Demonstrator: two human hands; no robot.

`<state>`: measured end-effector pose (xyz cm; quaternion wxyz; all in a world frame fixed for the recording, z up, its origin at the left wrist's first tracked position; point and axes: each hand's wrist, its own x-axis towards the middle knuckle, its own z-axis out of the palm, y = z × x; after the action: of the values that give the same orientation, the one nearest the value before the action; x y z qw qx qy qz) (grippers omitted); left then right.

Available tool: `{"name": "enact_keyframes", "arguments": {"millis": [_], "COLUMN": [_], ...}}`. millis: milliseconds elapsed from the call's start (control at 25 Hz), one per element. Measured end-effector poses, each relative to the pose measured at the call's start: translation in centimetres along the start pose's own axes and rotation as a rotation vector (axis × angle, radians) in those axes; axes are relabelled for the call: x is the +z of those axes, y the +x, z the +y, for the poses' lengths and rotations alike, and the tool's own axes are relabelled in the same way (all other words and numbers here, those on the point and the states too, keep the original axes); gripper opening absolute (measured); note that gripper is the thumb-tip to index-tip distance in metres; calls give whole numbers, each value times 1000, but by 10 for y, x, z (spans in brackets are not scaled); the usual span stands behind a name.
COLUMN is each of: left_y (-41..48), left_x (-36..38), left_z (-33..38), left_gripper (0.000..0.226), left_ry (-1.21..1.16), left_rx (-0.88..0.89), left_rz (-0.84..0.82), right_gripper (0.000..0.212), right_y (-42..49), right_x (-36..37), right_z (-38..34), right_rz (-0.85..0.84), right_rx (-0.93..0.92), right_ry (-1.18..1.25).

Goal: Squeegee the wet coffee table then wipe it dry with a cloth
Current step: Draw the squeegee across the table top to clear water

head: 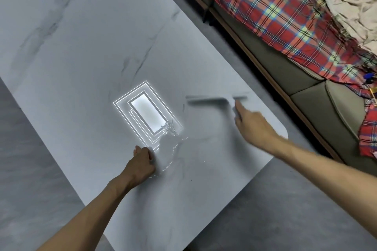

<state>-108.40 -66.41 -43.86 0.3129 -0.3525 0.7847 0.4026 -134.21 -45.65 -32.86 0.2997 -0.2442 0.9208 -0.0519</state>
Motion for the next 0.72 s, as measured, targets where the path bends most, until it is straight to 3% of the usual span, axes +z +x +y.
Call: {"name": "enact_keyframes", "arguments": {"millis": [120,240,480,720], "left_y": [1,5,-4,-18], "left_x": [6,6,3,-4], "left_z": [-2,-6,-15,-11], "left_gripper": [17,18,21,19], "left_ry": [68,85,57,-2], "left_rx": [-10,-23,-12,-17], "left_rz": [-37,-45,-33,-61], "right_gripper": [40,51,70,72], "right_y": [65,80,-12,-86], "right_x": [-11,7,78,85], "right_z": [-27,-58,-70,-11], "right_rz": [72,22,-146,-262], "right_rx": [111,104,-197,-235], "right_ry": [72,124,-34,-355]}}
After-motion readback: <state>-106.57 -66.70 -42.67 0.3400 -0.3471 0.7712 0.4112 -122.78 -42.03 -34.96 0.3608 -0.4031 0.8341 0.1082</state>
